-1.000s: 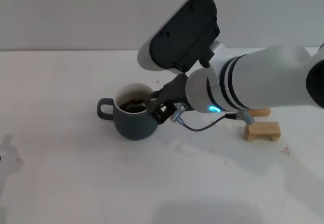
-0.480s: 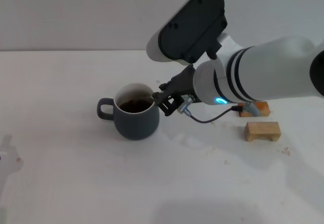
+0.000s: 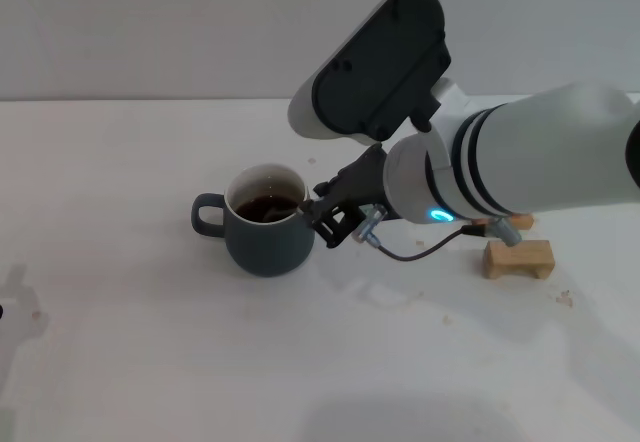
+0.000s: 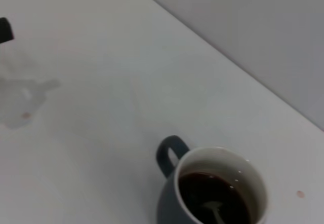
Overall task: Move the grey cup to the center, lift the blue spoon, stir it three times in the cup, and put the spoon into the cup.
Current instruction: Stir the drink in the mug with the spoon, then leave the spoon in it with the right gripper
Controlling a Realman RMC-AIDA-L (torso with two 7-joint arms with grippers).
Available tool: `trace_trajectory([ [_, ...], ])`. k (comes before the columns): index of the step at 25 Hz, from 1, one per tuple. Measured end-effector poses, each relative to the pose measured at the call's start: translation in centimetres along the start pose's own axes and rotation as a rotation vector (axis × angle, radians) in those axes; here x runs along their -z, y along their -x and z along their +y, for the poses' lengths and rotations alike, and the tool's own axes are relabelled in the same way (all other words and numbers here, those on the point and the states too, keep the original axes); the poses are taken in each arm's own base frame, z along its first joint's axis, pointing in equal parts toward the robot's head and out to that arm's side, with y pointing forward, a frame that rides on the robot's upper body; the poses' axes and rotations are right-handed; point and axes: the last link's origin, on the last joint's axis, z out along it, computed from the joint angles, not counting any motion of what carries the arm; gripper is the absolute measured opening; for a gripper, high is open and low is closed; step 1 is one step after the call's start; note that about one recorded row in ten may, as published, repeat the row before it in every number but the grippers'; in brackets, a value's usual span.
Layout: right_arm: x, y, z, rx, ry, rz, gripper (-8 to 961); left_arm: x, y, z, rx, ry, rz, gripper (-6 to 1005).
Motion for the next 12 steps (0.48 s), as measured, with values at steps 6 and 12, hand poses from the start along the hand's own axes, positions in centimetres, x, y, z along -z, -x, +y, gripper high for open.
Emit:
trace_trajectory([
  [6,-0.1,0.6,0.4,0.005,0.021,-0.019,176,0.0,0.0,0.0,0.000,0.000,0.002,-2],
  [12,-0.5,1.2,0.4,0.012,0.027,-0.037,178,0.0,0.0,0.0,-0.003,0.000,0.002,-2],
])
